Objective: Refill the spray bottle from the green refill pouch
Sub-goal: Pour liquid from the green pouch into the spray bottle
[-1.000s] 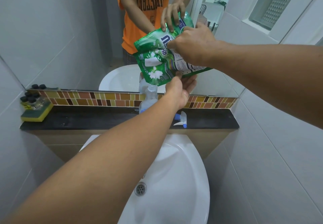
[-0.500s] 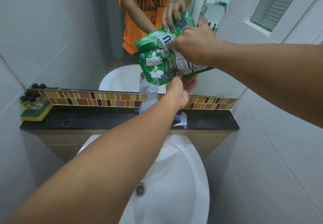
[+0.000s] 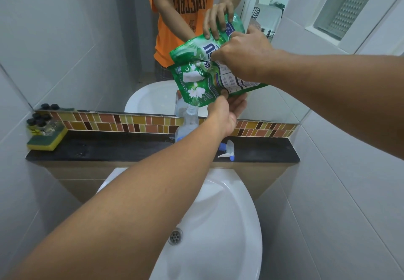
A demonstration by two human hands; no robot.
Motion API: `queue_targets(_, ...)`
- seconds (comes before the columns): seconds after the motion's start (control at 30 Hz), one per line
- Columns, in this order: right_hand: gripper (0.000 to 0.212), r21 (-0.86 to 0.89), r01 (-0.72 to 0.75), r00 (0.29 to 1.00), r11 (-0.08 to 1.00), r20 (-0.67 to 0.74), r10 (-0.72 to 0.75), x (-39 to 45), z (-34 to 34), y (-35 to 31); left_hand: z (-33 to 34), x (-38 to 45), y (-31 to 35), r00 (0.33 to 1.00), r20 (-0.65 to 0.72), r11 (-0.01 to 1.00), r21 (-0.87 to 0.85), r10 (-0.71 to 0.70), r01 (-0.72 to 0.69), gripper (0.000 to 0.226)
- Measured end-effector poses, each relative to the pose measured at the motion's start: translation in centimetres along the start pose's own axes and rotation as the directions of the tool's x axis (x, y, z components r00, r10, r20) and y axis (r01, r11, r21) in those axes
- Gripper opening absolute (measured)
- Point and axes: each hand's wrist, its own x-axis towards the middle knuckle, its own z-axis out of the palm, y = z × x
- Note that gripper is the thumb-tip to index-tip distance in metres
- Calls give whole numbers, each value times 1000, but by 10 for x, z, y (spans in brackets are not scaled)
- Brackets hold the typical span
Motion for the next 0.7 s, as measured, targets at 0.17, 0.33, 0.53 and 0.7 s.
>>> queue_targets(0.17, 26, 1, -3, 1000, 1000, 5, 3, -1, -2, 0, 1, -2, 1, 1000, 2, 1000, 8, 6, -6, 26)
queue_targets(0.33, 23, -11, -10, 1000, 1000, 4, 10, 0, -6, 1, 4, -5, 4, 1000, 8, 1000, 2, 18, -18, 32)
queue_targets(0.53, 19, -25, 4, 1000, 1000, -14, -4, 0, -12, 4, 7, -7, 6, 999, 15, 1000, 0, 28, -28, 28)
queue_targets(0.7, 17, -36, 7, 999, 999, -32, -8, -3, -17, 7, 7, -8, 7, 999, 24, 1000, -1, 24, -23, 22)
